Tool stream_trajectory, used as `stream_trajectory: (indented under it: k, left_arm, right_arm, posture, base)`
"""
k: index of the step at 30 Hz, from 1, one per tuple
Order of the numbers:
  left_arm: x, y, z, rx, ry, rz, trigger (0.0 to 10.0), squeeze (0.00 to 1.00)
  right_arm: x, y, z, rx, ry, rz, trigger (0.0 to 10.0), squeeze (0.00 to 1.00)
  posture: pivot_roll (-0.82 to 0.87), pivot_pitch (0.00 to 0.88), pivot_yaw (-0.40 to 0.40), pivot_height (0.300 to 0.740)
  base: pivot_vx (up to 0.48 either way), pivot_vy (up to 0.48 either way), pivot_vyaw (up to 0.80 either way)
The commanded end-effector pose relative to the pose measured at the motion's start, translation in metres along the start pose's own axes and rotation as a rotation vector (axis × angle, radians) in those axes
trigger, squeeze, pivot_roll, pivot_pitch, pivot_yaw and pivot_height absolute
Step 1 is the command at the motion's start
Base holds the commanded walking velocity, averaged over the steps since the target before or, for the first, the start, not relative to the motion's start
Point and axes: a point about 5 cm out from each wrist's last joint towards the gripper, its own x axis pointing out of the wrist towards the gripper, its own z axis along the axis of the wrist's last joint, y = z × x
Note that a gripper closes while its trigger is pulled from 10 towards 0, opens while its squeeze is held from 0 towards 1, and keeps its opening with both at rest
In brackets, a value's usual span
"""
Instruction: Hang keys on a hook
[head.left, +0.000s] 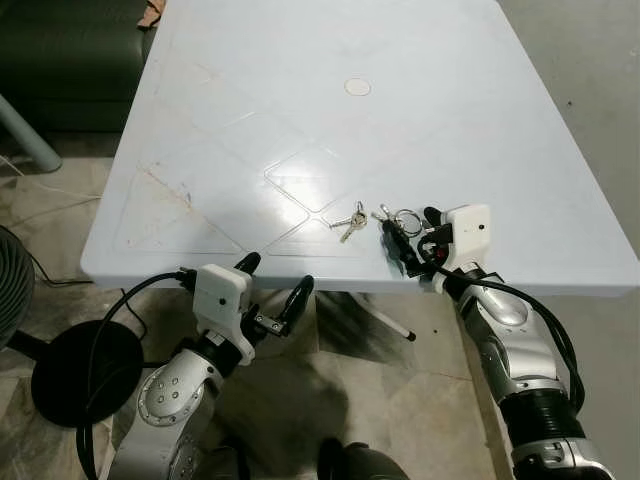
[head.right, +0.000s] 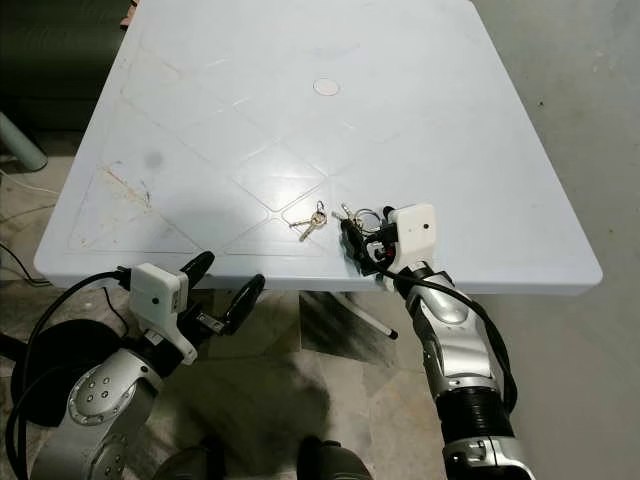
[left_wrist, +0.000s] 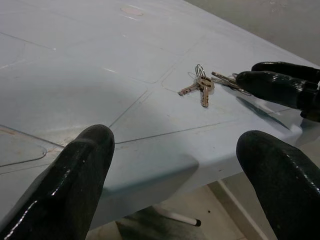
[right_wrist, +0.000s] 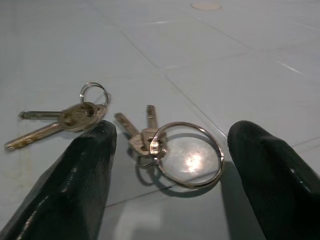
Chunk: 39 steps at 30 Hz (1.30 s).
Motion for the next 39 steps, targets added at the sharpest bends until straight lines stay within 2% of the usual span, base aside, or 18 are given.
stream_trajectory:
  k: [1, 6, 8, 9, 10, 12, 13, 14, 18, 19, 21, 22, 23, 25, 28, 29, 31, 39]
  left_arm:
    - [-0.002, -0.003, 0.001, -0.009, -0.001, -0.007, 10.0, 0.0]
    - [-0.001, -0.002, 0.001, -0.012, -0.001, -0.005, 10.0, 0.0]
    - [-0.001, -0.002, 0.001, -0.012, -0.001, -0.005, 10.0, 0.0]
    - [-0.001, -0.002, 0.001, -0.012, -0.001, -0.005, 10.0, 0.0]
    - [-0.001, -0.003, 0.001, -0.012, -0.001, -0.006, 10.0, 0.0]
    - [-0.002, -0.003, 0.001, -0.013, 0.0, -0.01, 10.0, 0.0]
    - [-0.001, -0.004, 0.001, -0.013, 0.001, -0.012, 10.0, 0.0]
    - [-0.001, -0.004, 0.001, -0.013, 0.001, -0.014, 10.0, 0.0]
    - [-0.002, -0.008, 0.001, -0.007, 0.003, -0.035, 10.0, 0.0]
    - [-0.002, -0.009, 0.001, -0.007, 0.003, -0.038, 10.0, 0.0]
    - [-0.002, -0.01, 0.001, -0.006, 0.005, -0.044, 10.0, 0.0]
    - [-0.002, -0.011, 0.0, -0.006, 0.006, -0.046, 10.0, 0.0]
    - [-0.002, -0.011, 0.0, -0.005, 0.006, -0.048, 10.0, 0.0]
    - [-0.001, -0.01, 0.0, -0.005, 0.006, -0.048, 10.0, 0.0]
    - [-0.001, -0.01, 0.001, -0.004, 0.005, -0.046, 10.0, 0.0]
    - [-0.001, -0.009, 0.001, -0.005, 0.005, -0.045, 10.0, 0.0]
    - [0.0, -0.009, 0.001, -0.005, 0.005, -0.044, 10.0, 0.0]
    - [0.0, -0.01, 0.001, -0.005, 0.003, -0.042, 10.0, 0.0]
  right_arm:
    - [-0.005, -0.003, 0.004, -0.007, -0.034, 0.015, 10.0, 0.0]
    - [-0.005, 0.0, 0.001, 0.003, -0.002, 0.039, 10.0, 0.0]
    - [-0.006, 0.003, -0.002, 0.005, 0.015, 0.059, 6.9, 0.0]
    - [-0.006, 0.003, -0.002, 0.009, 0.018, 0.065, 6.9, 0.0]
    - [-0.007, 0.005, -0.003, 0.007, 0.023, 0.082, 1.6, 0.0]
    - [-0.007, 0.007, -0.006, 0.001, 0.042, 0.093, 1.1, 0.0]
    - [-0.007, 0.007, -0.007, 0.002, 0.05, 0.094, 2.2, 0.0]
    - [-0.007, 0.007, -0.007, 0.003, 0.056, 0.095, 0.0, 0.0]
    - [-0.009, 0.016, -0.01, 0.017, 0.075, 0.151, 0.0, 0.0]
    - [-0.009, 0.016, -0.01, 0.011, 0.076, 0.152, 0.8, 0.0]
    - [-0.009, 0.017, -0.011, 0.012, 0.08, 0.15, 0.7, 0.0]
    - [-0.008, 0.017, -0.011, 0.015, 0.08, 0.148, 1.7, 0.0]
    - [-0.008, 0.017, -0.011, 0.017, 0.079, 0.146, 1.7, 0.0]
    - [-0.006, 0.016, -0.01, 0.025, 0.079, 0.124, 3.1, 0.0]
    - [-0.005, 0.016, -0.01, 0.029, 0.088, 0.115, 3.5, 0.0]
    - [-0.004, 0.016, -0.009, 0.024, 0.091, 0.106, 9.3, 0.0]
    - [-0.002, 0.015, -0.007, 0.027, 0.08, 0.091, 10.0, 0.0]
    - [0.0, 0.011, 0.006, 0.072, -0.021, 0.059, 10.0, 0.0]
  posture:
    - [0.08, 0.282, -0.104, 0.74]
    - [0.08, 0.283, -0.104, 0.74]
    - [0.08, 0.284, -0.104, 0.74]
    - [0.08, 0.284, -0.104, 0.74]
    - [0.08, 0.284, -0.104, 0.74]
    - [0.08, 0.284, -0.104, 0.74]
    - [0.08, 0.287, -0.104, 0.74]
    - [0.08, 0.287, -0.104, 0.74]
    - [0.08, 0.287, -0.104, 0.74]
    - [0.08, 0.287, -0.104, 0.74]
    - [0.08, 0.287, -0.104, 0.74]
    - [0.08, 0.287, -0.104, 0.74]
    - [0.08, 0.287, -0.104, 0.74]
    - [0.08, 0.287, -0.1, 0.74]
    - [0.08, 0.286, -0.099, 0.74]
    - [0.08, 0.286, -0.099, 0.74]
    - [0.08, 0.285, -0.099, 0.74]
    - [0.08, 0.284, -0.098, 0.74]
  base:
    - [0.0, 0.0, 0.0]
    - [0.0, 0.0, 0.0]
    - [0.0, 0.0, 0.0]
    - [0.0, 0.0, 0.0]
    - [0.0, 0.0, 0.0]
    - [0.0, 0.0, 0.0]
    - [0.0, 0.0, 0.0]
    - [0.0, 0.0, 0.0]
    - [0.0, 0.0, 0.0]
    - [0.0, 0.0, 0.0]
    - [0.0, 0.0, 0.0]
    - [0.0, 0.0, 0.0]
    - [0.0, 0.0, 0.0]
    - [0.0, 0.0, 0.0]
    - [0.0, 0.0, 0.0]
    - [0.0, 0.0, 0.0]
    - [0.0, 0.0, 0.0]
    - [0.0, 0.0, 0.0]
